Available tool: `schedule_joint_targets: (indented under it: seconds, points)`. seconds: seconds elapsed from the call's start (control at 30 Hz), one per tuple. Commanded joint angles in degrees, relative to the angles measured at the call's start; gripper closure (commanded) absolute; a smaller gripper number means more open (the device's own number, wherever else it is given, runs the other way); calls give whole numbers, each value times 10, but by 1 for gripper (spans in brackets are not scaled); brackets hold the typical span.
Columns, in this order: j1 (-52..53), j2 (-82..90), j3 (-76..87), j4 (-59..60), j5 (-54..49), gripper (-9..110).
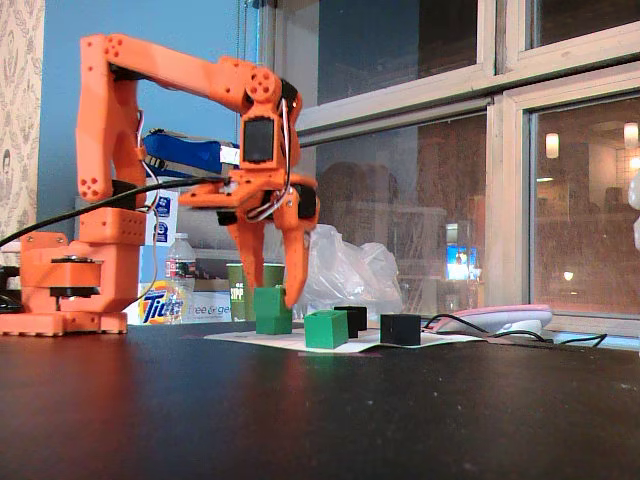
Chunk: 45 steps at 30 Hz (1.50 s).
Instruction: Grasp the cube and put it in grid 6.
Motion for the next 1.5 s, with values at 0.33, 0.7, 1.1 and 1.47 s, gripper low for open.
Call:
schedule_joint_targets:
  seconds: [0.33, 0.7, 1.1, 1.47]
  points:
    - [27, 23, -20, -2, 22, 81]
    - [38, 39, -25, 10, 24, 66]
    - [163, 297, 7, 110, -21, 76]
    - [356, 581, 499, -182, -149, 101]
